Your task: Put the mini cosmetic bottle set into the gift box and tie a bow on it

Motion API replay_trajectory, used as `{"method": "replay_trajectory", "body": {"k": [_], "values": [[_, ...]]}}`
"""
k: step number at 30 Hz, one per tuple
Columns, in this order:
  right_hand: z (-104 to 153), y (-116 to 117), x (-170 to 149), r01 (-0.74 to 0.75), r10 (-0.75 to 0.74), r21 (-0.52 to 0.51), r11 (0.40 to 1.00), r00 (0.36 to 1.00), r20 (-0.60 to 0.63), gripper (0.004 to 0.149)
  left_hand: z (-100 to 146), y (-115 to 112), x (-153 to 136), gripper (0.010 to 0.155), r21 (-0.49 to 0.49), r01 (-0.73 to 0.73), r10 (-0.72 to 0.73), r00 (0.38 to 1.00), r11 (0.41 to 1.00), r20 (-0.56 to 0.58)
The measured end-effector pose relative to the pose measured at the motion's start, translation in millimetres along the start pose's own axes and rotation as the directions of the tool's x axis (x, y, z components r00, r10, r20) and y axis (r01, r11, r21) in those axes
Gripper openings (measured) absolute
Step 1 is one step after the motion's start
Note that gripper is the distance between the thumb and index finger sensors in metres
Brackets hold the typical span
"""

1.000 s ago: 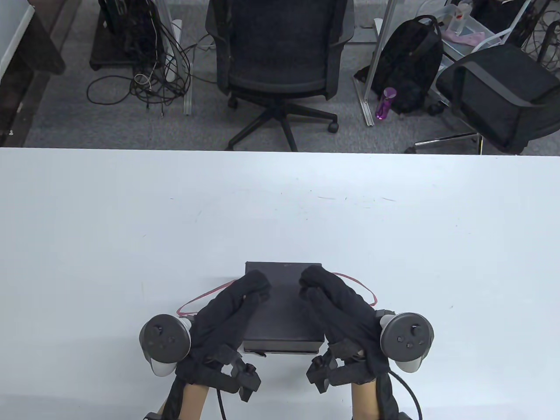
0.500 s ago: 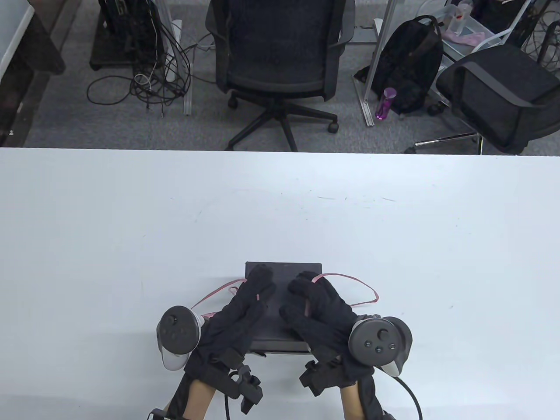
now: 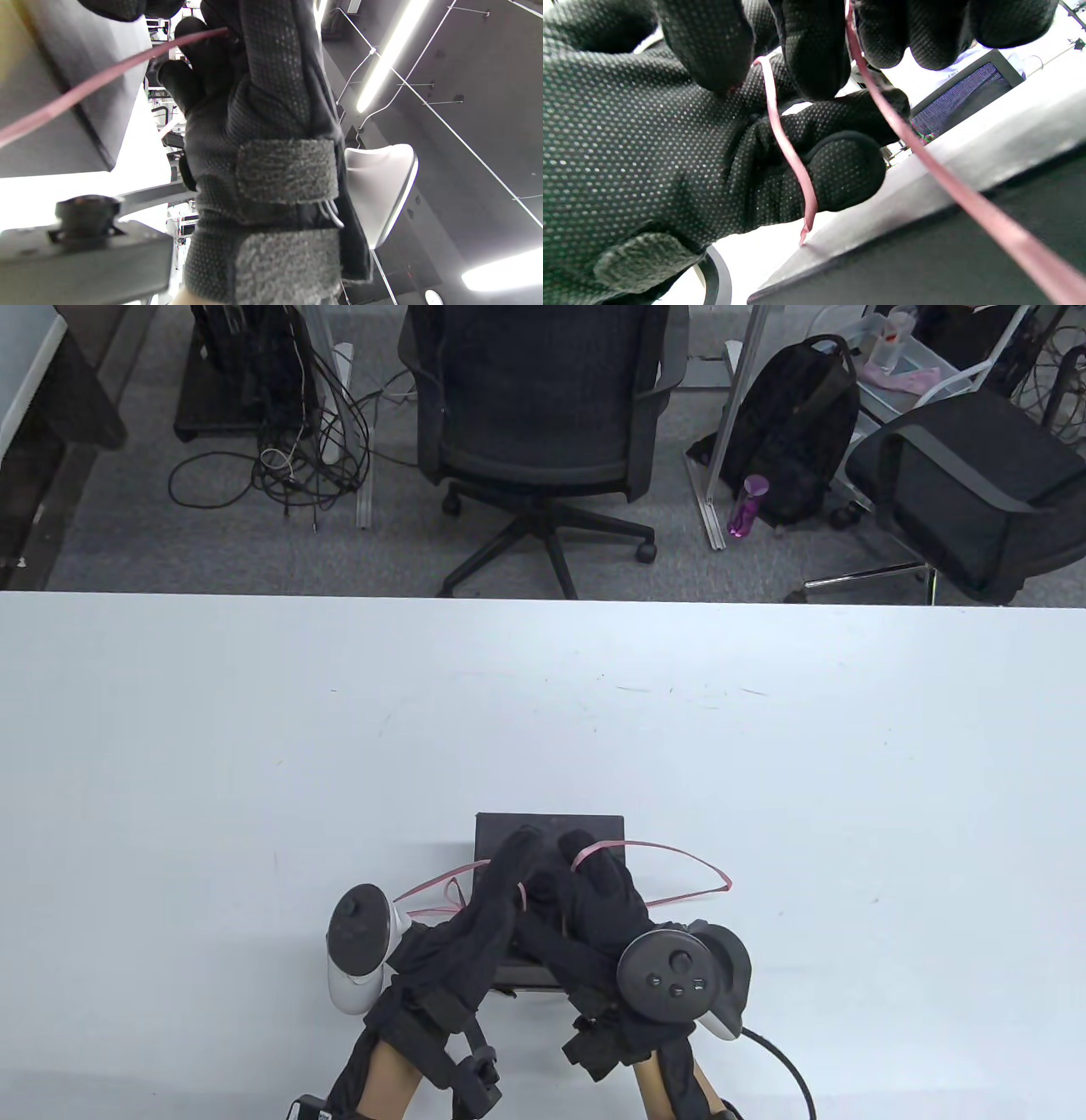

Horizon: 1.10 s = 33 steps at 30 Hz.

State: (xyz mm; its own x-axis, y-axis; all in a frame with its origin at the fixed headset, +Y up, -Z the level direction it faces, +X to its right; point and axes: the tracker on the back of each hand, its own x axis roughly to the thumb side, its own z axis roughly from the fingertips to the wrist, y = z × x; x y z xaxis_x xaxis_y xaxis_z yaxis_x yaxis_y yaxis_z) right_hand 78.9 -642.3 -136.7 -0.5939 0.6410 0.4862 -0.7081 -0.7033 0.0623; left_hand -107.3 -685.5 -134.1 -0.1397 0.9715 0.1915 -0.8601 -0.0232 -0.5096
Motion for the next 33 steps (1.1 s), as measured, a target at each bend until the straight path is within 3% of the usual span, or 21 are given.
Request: {"method": "replay_trajectory", "body": {"k": [13, 18, 25, 29, 33], "values": [[0.1, 2.2, 1.1, 0.063, -0.062, -0.047, 0.997, 0.998, 0.02, 0.043, -1.4, -10.9, -1.0, 0.072, -0.008, 0.035, -0.035, 0.999, 0.999, 0.003], [-0.3, -0.6, -1.9, 0.131, -0.13, -0.024, 0.991, 0.991, 0.012, 0.041, 0.0, -6.2, 3.6, 0.068, 0.004, 0.062, -0.062, 0.998, 0.998, 0.011], [2.5, -21.4, -14.7, 0.245, -0.248, -0.09, 0.965, 0.969, -0.013, 0.04, 6.7, 17.2, 17.5, 0.062, 0.094, 0.101, -0.104, 0.994, 0.99, 0.03], [4.6, -30.3, -22.5, 0.388, -0.391, -0.104, 0.916, 0.92, -0.008, 0.04, 12.6, 29.3, 25.4, 0.054, 0.239, 0.178, -0.184, 0.983, 0.955, 0.003], [3.5, -27.5, -26.5, 0.559, -0.559, -0.041, 0.828, 0.829, 0.011, 0.04, 9.4, 26.1, 29.6, 0.049, 0.175, 0.407, -0.395, 0.913, 0.896, -0.101]]}}
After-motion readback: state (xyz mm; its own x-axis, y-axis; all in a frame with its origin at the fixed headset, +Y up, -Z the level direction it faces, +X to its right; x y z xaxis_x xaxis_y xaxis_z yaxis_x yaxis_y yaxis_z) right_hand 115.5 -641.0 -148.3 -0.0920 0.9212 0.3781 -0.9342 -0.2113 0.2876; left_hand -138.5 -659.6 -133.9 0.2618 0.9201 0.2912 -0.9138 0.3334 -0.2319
